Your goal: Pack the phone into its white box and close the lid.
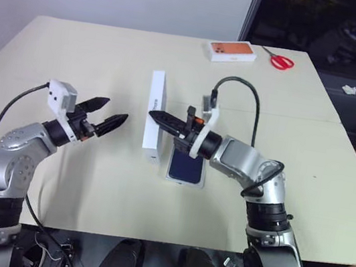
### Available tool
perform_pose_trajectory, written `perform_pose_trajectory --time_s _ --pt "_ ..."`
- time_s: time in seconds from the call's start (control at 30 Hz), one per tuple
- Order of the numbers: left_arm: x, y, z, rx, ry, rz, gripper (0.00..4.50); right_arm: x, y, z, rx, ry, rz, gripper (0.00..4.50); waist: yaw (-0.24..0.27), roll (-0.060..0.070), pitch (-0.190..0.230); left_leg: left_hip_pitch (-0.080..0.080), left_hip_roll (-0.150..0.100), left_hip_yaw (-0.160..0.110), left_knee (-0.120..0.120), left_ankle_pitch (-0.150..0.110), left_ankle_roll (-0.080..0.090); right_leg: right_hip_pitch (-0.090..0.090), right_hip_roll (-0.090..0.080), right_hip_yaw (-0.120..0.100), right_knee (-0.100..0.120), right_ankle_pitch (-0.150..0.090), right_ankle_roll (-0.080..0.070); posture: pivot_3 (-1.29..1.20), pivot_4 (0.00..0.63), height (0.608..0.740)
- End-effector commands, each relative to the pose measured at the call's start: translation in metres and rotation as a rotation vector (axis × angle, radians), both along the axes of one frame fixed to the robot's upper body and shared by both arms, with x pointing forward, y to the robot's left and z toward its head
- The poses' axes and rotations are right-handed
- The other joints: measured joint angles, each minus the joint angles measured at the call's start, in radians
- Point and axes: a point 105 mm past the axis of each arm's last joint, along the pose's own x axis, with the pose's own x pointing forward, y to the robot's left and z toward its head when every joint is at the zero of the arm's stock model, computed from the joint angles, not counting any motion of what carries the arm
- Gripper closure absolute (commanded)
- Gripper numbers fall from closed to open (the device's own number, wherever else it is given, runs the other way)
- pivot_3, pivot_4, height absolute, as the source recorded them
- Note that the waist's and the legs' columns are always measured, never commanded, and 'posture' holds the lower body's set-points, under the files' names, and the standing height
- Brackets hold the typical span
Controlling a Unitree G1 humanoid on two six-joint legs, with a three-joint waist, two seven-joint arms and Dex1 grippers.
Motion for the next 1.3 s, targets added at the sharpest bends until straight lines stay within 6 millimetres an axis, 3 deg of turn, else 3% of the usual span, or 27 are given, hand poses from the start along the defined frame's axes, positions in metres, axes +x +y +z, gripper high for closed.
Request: perform_pose_trajectory --time_s 0.03,0.3,0.4,0.63,0.77,0.87,1.03,1.1,1.3 --pt "-0.006 -0.013 0.001 -0.008 -0.011 -0.039 0.0 -0.001 0.005 -0.019 0.001 0.019 0.029 4.46 0.0 0.0 0.0 0.0 0.0 0.0 0.0 0.0 0.0 0.0 0.0 0.0 0.0 0.0 0.0 0.0 0.15 0.74" --pt "-0.009 -0.023 -0.015 -0.002 0.036 -0.068 0.0 0.007 -0.001 -0.035 -0.015 0.02 0.011 4.46 0.0 0.0 0.0 0.0 0.0 0.0 0.0 0.0 0.0 0.0 0.0 0.0 0.0 0.0 0.0 0.0 0.15 0.74" --pt "-0.007 -0.026 -0.019 -0.007 0.046 -0.069 0.0 0.012 -0.007 -0.04 -0.027 0.025 -0.017 3.55 0.001 0.0 0.0 0.0 0.0 0.0 0.0 0.0 0.0 0.0 0.0 0.0 0.0 0.0 0.0 0.0 0.15 0.74" --pt "-0.004 -0.041 -0.038 -0.023 0.101 -0.112 0.0 0.017 -0.019 -0.036 -0.054 -0.016 -0.051 0.04 0.001 0.0 0.0 0.0 0.0 0.0 0.0 0.0 0.0 0.0 0.0 0.001 0.0 0.0 0.0 0.0 0.15 0.74" --pt "-0.003 -0.057 -0.049 -0.02 0.127 -0.145 0.0 0.015 -0.033 -0.019 -0.074 -0.147 -0.032 0.04 0.005 0.0 0.0 0.0 -0.001 0.001 0.0 0.0 0.0 0.0 -0.001 0.001 0.0 0.0 0.0 0.0 0.15 0.74" --pt "-0.002 -0.064 -0.049 -0.043 0.144 -0.169 0.89 0.014 -0.049 -0.005 -0.105 -0.254 -0.027 0.0 0.005 0.0 0.0 0.0 -0.001 0.001 0.0 0.0 0.0 0.0 -0.001 0.001 0.0 0.0 0.0 0.0 0.15 0.74" --pt "0.002 -0.078 -0.047 -0.053 0.128 -0.185 3.59 0.017 -0.079 0.013 -0.148 -0.381 -0.045 0.0 0.005 0.0 0.0 0.0 -0.001 0.001 0.0 0.0 0.0 0.0 -0.001 0.001 0.0 0.0 0.0 0.0 0.15 0.74" --pt "0.005 -0.088 -0.048 -0.058 0.125 -0.199 4.45 0.015 -0.089 0.017 -0.231 -0.475 -0.036 0.0 0.007 0.001 0.001 0.0 -0.001 0.001 0.0 0.0 0.0 0.001 -0.001 0.001 0.0 0.0 0.0 0.0 0.15 0.74" --pt "0.007 -0.111 -0.047 -0.064 0.123 -0.24 4.45 0.021 -0.11 0.018 -0.406 -0.661 -0.031 0.0 0.006 0.0 0.001 0.0 -0.001 0.002 0.001 0.0 0.0 0.001 -0.001 0.0 0.0 0.0 0.0 0.0 0.15 0.74"
